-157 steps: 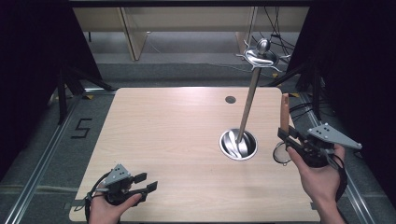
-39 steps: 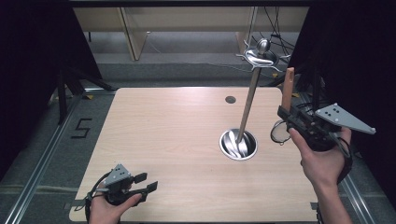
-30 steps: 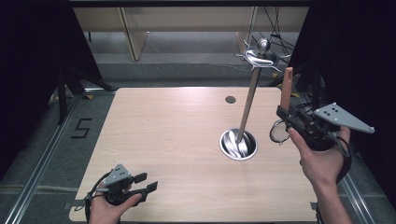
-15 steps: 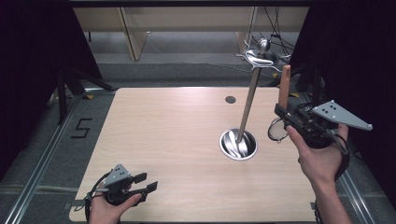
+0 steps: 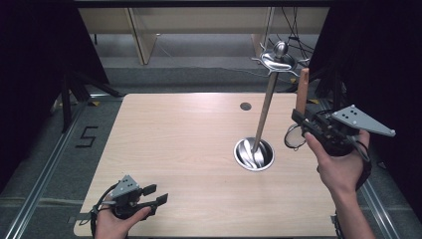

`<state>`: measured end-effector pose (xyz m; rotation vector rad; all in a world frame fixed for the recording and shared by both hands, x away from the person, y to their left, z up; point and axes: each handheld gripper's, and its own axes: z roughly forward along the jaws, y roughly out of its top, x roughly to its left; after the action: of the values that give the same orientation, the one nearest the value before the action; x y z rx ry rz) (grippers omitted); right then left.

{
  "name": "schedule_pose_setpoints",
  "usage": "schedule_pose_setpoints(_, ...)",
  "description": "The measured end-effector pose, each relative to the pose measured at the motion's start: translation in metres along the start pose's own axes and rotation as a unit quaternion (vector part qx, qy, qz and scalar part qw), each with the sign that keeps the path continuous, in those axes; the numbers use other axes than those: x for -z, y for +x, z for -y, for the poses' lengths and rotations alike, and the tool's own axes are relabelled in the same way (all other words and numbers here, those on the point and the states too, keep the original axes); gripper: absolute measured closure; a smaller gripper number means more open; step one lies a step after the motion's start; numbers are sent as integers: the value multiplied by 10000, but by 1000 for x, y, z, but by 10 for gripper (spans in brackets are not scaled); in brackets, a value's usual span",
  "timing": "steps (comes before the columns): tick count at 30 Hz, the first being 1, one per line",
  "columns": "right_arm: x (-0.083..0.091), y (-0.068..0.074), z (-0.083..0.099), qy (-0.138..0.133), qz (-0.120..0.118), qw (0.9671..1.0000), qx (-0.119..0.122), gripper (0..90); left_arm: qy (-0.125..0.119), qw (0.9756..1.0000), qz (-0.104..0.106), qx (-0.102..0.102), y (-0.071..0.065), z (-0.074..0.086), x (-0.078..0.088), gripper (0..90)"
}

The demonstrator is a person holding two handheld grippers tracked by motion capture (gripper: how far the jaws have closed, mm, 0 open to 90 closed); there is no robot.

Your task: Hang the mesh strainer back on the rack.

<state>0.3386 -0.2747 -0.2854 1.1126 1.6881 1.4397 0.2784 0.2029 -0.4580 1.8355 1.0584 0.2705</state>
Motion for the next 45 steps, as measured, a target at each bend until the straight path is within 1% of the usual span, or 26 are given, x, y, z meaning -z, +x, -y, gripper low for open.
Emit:
schedule_pose_setpoints(1, -1, -1, 0, -15, -34, 10000, 36, 695, 1, 10000, 2, -25, 0, 0, 0, 422)
schedule_pose_setpoints(3, -1, -1, -1, -38, -18, 9999, 95, 694, 2, 10000, -1, -25, 1, 0, 0, 422)
schedule_pose_setpoints(4, -1, 0, -1, -31, -33, 10000, 51, 695, 38, 10000, -19, -53, 1, 0, 1, 422)
schedule_pose_setpoints(5, -2, 0, -1, -16, -41, 10000, 34, 695, 9, 10000, -4, -45, 1, 0, 1, 422)
schedule_pose_setpoints(8, -2, 0, -1, -37, -36, 10000, 84, 695, 25, 10000, -11, -44, 1, 0, 1, 422)
schedule_pose_setpoints(9, -2, 1, -1, -7, -32, 10000, -10, 695, 33, 10000, -8, -55, 1, 0, 1, 423)
schedule_pose_setpoints(12, -3, 0, -2, -7, -44, 10000, 74, 695, 33, 10000, -13, -45, 1, 0, 1, 422)
schedule_pose_setpoints(15, -4, 1, -1, 18, -33, 10000, -7, 695, 30, 10000, -13, -40, 1, 0, 1, 422)
schedule_pose_setpoints(16, -5, 0, -1, -10, -76, 10000, 57, 695, 31, 10000, -15, -43, 1, 0, 1, 422)
schedule_pose_setpoints(19, -6, 1, -2, 2, -72, 10000, 13, 695, 24, 10000, -17, -40, 1, 0, 1, 423)
schedule_pose_setpoints(23, -7, 0, -2, -5, -58, 10000, 66, 695, 17, 10000, 6, -32, 1, 1, 1, 423)
schedule_pose_setpoints(24, -7, 0, -2, -27, -60, 9999, 125, 695, 20, 10000, 2, -32, 1, 1, 1, 422)
schedule_pose_setpoints(25, -8, 1, -2, -6, -59, 10000, 80, 695, 19, 10000, 3, -34, 1, 1, 1, 422)
schedule_pose_setpoints(27, -9, 0, -2, 7, -61, 9999, 120, 695, 17, 10000, 4, -35, 1, 1, 1, 423)
schedule_pose_setpoints(30, -10, 0, -2, -4, -83, 9999, 112, 695, 16, 10000, -6, -11, 1, 1, 1, 423)
schedule_pose_setpoints(31, -9, 1, -2, 25, -77, 10000, 41, 695, 19, 10000, -3, -27, 1, 1, 1, 423)
schedule_pose_setpoints(32, -10, 1, -2, 39, -88, 9999, 32, 695, 19, 10000, -3, -27, 1, 1, 1, 423)
schedule_pose_setpoints(34, -10, 0, -3, 33, -91, 9999, 91, 695, 15, 10000, -3, -23, 1, 1, 1, 422)
schedule_pose_setpoints(35, -11, 1, -3, 32, -71, 9999, 79, 695, 20, 10000, -7, -20, 1, 1, 2, 423)
schedule_pose_setpoints(36, -11, 1, -2, 5, -60, 10000, 69, 695, -11, 10000, 19, -79, 2, 0, 1, 423)
schedule_pose_setpoints(37, -12, 1, -2, 6, -83, 10000, 38, 695, -7, 10000, 3, -1, 1, 1, 1, 422)
schedule_pose_setpoints(38, -11, 2, -2, 5, -58, 10000, 30, 695, -14, 10000, 20, -12, 1, 1, 1, 422)
schedule_pose_setpoints(39, -12, 1, -3, -18, -64, 9999, 110, 694, 2, 10000, -9, -20, 1, 1, 1, 422)
schedule_pose_setpoints(40, -12, 1, -3, -17, -76, 9999, 94, 694, 34, 10000, -27, -41, 1, 1, 1, 423)
schedule_pose_setpoints(44, -13, 1, -3, -4, -93, 9999, 81, 695, 20, 10000, -11, -27, 1, 1, 1, 422)
schedule_pose_setpoints(45, -13, 3, -3, 11, -89, 10000, 21, 695, 17, 10000, -10, -26, 1, 1, 1, 422)
